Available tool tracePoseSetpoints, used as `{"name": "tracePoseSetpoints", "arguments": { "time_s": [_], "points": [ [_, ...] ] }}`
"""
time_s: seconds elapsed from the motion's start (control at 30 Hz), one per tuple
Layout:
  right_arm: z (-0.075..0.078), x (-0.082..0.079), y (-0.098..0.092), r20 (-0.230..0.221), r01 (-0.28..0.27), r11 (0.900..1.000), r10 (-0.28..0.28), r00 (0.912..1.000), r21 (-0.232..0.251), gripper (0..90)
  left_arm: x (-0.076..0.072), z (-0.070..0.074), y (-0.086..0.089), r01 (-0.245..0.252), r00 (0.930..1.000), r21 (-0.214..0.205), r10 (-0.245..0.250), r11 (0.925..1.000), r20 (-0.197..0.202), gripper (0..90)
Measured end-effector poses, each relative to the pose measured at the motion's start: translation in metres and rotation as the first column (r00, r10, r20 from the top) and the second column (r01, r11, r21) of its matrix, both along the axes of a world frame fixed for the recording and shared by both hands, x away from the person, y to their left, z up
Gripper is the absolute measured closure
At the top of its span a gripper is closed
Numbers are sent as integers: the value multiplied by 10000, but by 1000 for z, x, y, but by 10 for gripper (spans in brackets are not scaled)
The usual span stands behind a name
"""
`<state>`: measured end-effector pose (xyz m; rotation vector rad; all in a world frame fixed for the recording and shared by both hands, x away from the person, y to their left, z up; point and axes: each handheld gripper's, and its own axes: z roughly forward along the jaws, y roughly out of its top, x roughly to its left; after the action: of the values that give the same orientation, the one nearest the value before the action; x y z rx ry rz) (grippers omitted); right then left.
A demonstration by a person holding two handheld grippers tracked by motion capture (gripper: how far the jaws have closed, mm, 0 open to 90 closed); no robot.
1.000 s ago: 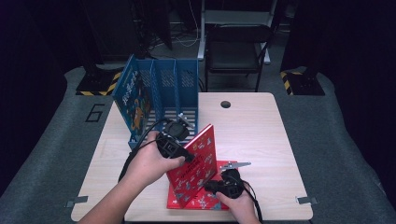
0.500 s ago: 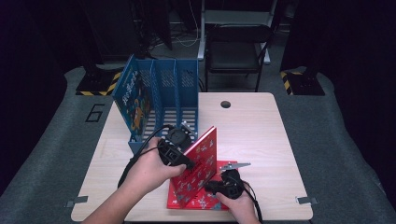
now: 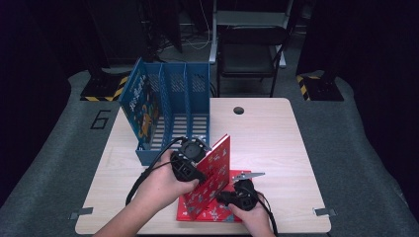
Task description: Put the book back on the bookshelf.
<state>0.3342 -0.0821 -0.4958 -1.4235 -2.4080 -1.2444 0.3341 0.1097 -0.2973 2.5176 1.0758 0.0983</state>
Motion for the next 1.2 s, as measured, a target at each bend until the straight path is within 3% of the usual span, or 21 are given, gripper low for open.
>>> {"name": "tracePoseSetpoints", "arguments": {
  "time_s": [0.33, 0.57, 0.73, 0.77, 1.0, 1.2],
  "points": [
    [0, 0, 1, 63, -81, 10000, 81, 9999, 8, 689, 8, 0, 3, -189, 9998, -251, 188, 9995, -31, 793],
    [0, -5, 6, 515, -195, 9994, 209, 9985, -276, 738, 15, 2, 3, -187, 9998, -381, 185, 9991, -63, 794],
    [3, -14, 12, 1326, -412, 9970, 497, 9899, -660, 821, 19, 3, 2, -278, 9996, -512, 276, 9983, -34, 794],
    [2, -13, 12, 1799, -531, 9953, 671, 9814, -814, 831, 20, 3, 2, -279, 9996, -528, 276, 9982, -51, 794],
    [5, -20, 18, 2279, -804, 9923, 1001, 9685, -944, 870, 25, 5, 1, -300, 9995, -469, 299, 9984, -35, 795],
    [5, -20, 17, 2315, -787, 9922, 994, 9677, -969, 854, 28, 12, 4, -356, 9993, -248, 358, 9991, 68, 795]
  ]
}}
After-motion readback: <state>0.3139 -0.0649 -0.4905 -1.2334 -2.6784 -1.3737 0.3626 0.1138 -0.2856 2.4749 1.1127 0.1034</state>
